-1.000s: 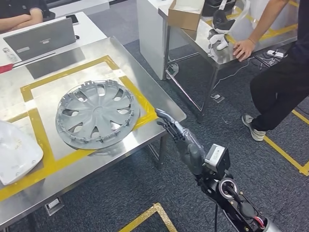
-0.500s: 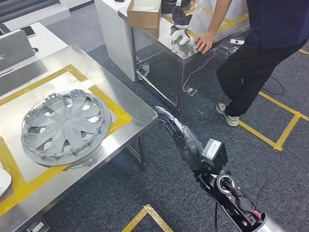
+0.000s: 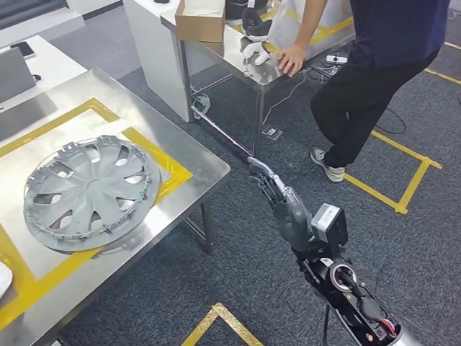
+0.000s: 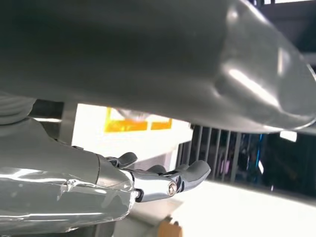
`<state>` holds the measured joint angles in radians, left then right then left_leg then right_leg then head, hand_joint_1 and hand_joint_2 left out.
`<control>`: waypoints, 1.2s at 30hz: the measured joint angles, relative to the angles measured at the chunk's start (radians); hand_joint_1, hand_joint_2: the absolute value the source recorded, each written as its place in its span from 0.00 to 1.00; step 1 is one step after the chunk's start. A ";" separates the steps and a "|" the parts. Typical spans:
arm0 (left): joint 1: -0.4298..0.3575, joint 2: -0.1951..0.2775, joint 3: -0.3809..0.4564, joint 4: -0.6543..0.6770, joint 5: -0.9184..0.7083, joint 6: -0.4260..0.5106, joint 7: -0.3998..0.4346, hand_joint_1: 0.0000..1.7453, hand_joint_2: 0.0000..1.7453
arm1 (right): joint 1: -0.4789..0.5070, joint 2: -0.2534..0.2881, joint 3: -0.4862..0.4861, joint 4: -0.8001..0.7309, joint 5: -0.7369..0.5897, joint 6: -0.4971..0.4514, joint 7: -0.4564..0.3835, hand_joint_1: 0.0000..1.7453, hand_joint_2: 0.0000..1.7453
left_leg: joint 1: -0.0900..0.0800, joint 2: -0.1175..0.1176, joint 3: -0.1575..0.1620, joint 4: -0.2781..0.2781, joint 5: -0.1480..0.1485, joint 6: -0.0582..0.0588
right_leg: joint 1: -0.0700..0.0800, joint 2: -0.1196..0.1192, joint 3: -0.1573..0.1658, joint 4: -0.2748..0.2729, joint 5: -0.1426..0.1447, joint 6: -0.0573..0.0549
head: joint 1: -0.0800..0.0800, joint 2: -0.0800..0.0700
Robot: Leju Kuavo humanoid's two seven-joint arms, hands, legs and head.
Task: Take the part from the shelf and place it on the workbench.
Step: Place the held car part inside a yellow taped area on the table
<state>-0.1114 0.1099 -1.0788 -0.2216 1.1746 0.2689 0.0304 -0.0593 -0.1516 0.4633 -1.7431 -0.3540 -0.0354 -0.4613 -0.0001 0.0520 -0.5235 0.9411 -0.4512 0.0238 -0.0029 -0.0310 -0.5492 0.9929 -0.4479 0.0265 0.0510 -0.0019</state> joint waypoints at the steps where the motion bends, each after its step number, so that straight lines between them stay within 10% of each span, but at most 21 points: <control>1: 0.000 0.000 0.000 0.000 0.000 0.000 0.000 0.00 0.00 | 0.000 0.000 -0.003 0.006 -0.004 -0.002 0.000 0.00 0.00 | -0.002 0.005 0.000 0.001 -0.001 -0.003 | 0.003 -0.005 0.012 -0.029 0.006 -0.005 | 0.000 0.000; 5: -0.004 0.001 0.000 0.000 -0.001 0.000 -0.001 0.00 0.00 | 0.002 -0.002 -0.012 0.027 -0.011 -0.012 0.001 0.00 0.00 | -0.002 0.009 -0.003 0.018 -0.016 -0.023 | -0.001 0.024 0.012 -0.045 0.013 -0.027 | -0.011 0.000; 9: -0.002 0.002 0.000 0.000 -0.003 -0.002 -0.002 0.00 0.00 | 0.004 -0.002 -0.022 0.055 -0.029 -0.029 0.006 0.00 0.00 | 0.006 -0.041 -0.114 0.253 -0.135 -0.038 | -0.006 0.049 0.010 -0.050 0.021 -0.040 | -0.032 0.000; 11: 0.000 0.002 0.000 0.000 -0.002 -0.003 -0.002 0.00 0.00 | 0.009 -0.002 -0.030 0.075 -0.040 -0.038 0.006 0.00 0.00 | 0.008 -0.044 -0.141 0.302 -0.134 -0.039 | -0.006 0.067 0.010 -0.050 0.021 -0.040 | -0.036 0.000; 16: 0.000 0.006 0.000 0.000 0.001 -0.003 -0.002 0.00 0.00 | 0.013 -0.003 -0.060 0.130 -0.061 -0.062 0.011 0.00 0.00 | 0.014 -0.094 -0.014 0.017 0.003 -0.028 | -0.004 0.112 0.007 -0.046 0.022 -0.026 | -0.040 0.000; 20: -0.004 0.004 0.000 0.000 0.008 -0.004 -0.002 0.00 0.00 | 0.013 -0.010 -0.085 0.199 -0.052 -0.110 0.045 0.00 0.00 | 0.011 -0.071 -0.004 -0.007 0.011 -0.006 | -0.008 0.120 -0.005 -0.034 0.015 -0.005 | -0.034 0.000; 24: -0.002 0.003 0.000 0.000 0.011 -0.004 -0.003 0.00 0.00 | 0.002 -0.016 -0.109 0.298 -0.042 -0.141 0.063 0.00 0.00 | 0.011 -0.039 -0.003 -0.016 0.016 0.009 | -0.013 0.051 -0.111 0.192 -0.102 0.008 | -0.011 0.000; 26: 0.001 0.004 0.000 0.000 0.012 -0.005 -0.003 0.00 0.00 | 0.002 -0.016 -0.116 0.339 -0.044 -0.153 0.072 0.00 0.00 | 0.009 -0.023 -0.002 -0.015 0.014 0.010 | -0.015 0.042 -0.141 0.258 -0.114 0.013 | -0.004 0.000; 31: -0.001 0.001 0.000 0.000 0.008 -0.011 -0.006 0.00 0.00 | -0.023 -0.016 -0.142 0.489 -0.081 -0.179 0.084 0.00 0.00 | 0.003 0.009 0.006 -0.011 0.004 -0.004 | -0.008 0.000 0.001 -0.021 0.014 -0.002 | 0.007 0.000; 36: -0.006 0.001 0.000 0.000 0.001 -0.014 -0.006 0.00 0.00 | -0.064 -0.016 -0.170 0.739 -0.102 -0.178 0.065 0.00 0.00 | 0.003 0.004 -0.002 0.019 -0.022 -0.029 | -0.009 0.030 0.010 -0.051 0.022 -0.032 | -0.007 0.000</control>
<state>-0.1171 0.1105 -1.0788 -0.2216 1.1759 0.2547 0.0240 -0.1231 -0.1678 0.2937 -1.0044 -0.4560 -0.2132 -0.3960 0.0029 0.0555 -0.5251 0.9599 -0.4731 -0.0048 -0.0117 -0.0009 -0.5392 0.9421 -0.4264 -0.0054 0.0436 -0.0019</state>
